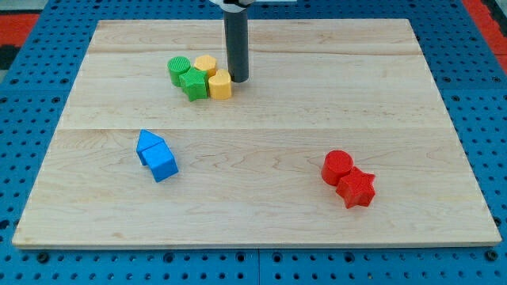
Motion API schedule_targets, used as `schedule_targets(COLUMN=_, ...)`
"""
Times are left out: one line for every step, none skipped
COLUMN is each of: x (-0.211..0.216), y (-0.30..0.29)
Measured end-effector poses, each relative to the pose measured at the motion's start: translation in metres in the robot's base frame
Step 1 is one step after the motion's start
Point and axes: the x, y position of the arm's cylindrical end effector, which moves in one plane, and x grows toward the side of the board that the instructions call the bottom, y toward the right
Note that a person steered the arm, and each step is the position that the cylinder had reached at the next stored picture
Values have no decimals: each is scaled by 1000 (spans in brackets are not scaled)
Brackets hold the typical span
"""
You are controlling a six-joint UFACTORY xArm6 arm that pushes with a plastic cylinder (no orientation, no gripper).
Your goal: Slide the blue cube along with blue triangle towards center left
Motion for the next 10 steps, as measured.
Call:
schedule_targets(x=26, y=86)
schedule_targets(x=84, y=115)
schedule_targets(x=144, y=103)
schedule_targets(x=180, y=59)
schedule_targets(x=218, y=18)
schedule_targets(x=233, y=-27)
schedule_targets(x=227, y=-47)
schedule_targets(x=214, y=-60)
schedule_targets(x=205, y=-83)
schedule_targets(x=190, y=-106)
